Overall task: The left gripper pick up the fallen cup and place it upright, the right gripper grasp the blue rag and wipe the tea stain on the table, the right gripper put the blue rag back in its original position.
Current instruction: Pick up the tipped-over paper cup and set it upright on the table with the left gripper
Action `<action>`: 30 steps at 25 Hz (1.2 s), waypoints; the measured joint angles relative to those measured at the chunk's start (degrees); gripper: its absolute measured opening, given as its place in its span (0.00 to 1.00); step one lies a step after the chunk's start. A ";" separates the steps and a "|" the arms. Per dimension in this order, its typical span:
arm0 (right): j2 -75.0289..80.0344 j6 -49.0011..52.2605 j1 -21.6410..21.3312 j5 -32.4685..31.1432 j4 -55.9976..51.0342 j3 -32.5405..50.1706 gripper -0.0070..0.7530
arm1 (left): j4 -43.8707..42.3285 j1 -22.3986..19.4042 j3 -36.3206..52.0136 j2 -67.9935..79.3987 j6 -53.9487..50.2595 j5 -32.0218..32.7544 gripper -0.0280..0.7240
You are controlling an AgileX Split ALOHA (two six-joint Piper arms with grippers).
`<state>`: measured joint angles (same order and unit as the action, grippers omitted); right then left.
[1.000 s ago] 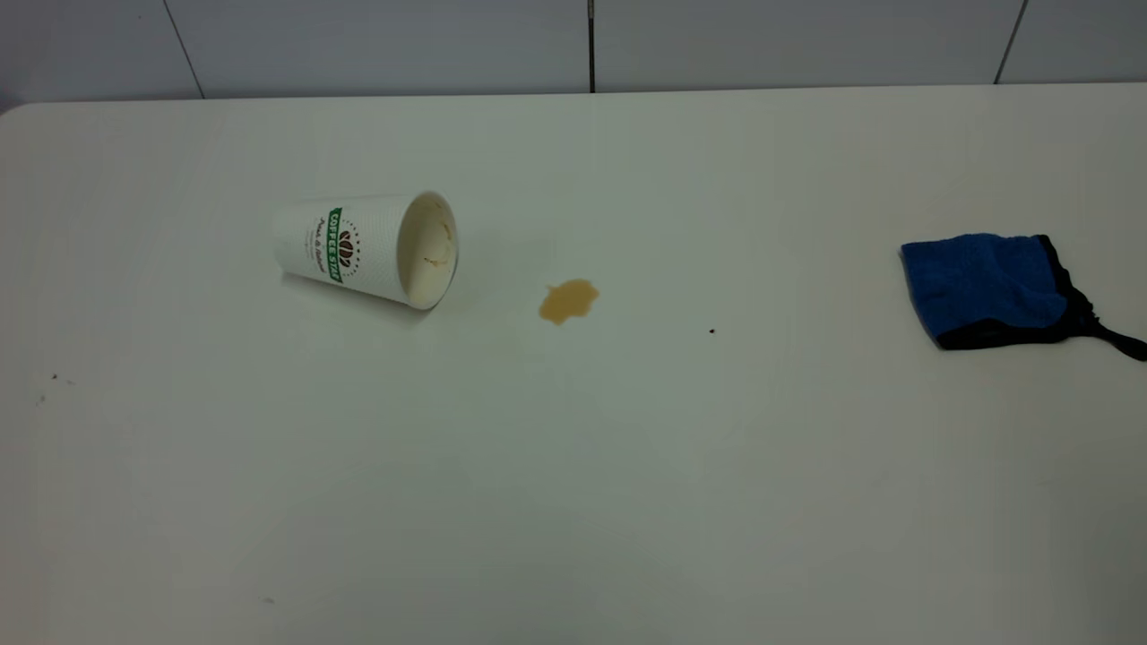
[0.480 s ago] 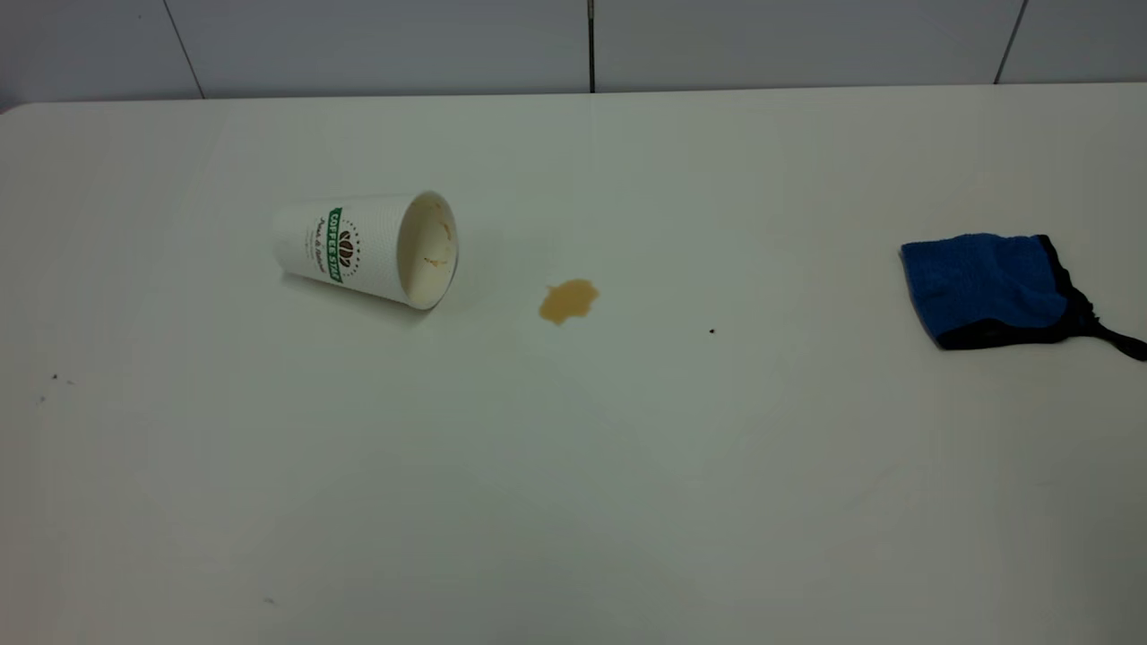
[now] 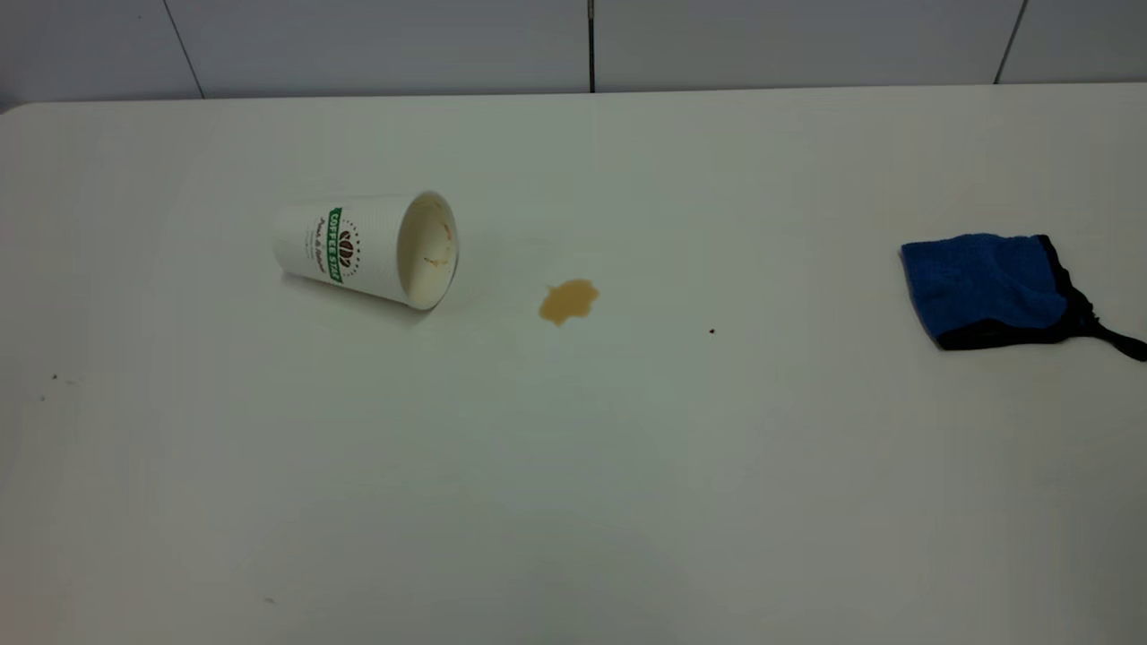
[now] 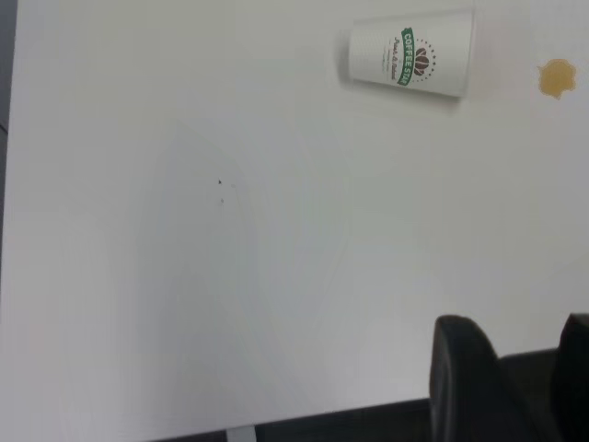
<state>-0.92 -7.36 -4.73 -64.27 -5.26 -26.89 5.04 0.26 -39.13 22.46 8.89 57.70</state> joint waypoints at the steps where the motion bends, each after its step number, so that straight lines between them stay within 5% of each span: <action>1: 0.00 0.00 0.00 0.00 0.00 0.00 0.32 | 0.06 0.00 -1.67 3.63 1.14 -0.60 0.36; 12: 0.00 0.00 0.00 0.00 0.00 0.00 0.32 | 3.38 1.61 -16.62 45.17 7.28 -10.13 0.35; 19: 0.00 0.00 0.00 0.00 0.00 0.00 0.32 | 5.59 12.87 -21.38 59.59 12.71 -21.60 0.60; 24: 0.00 -0.06 0.00 0.00 0.00 0.00 0.32 | -5.65 21.61 -25.98 69.29 5.02 -27.32 0.63; 30: 0.00 -0.06 0.00 0.00 0.00 0.00 0.32 | -33.61 30.87 -35.19 84.58 -21.23 -21.49 0.63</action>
<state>-0.92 -7.42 -4.73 -64.27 -5.26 -26.89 -28.57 31.13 -74.32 107.04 -12.34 36.21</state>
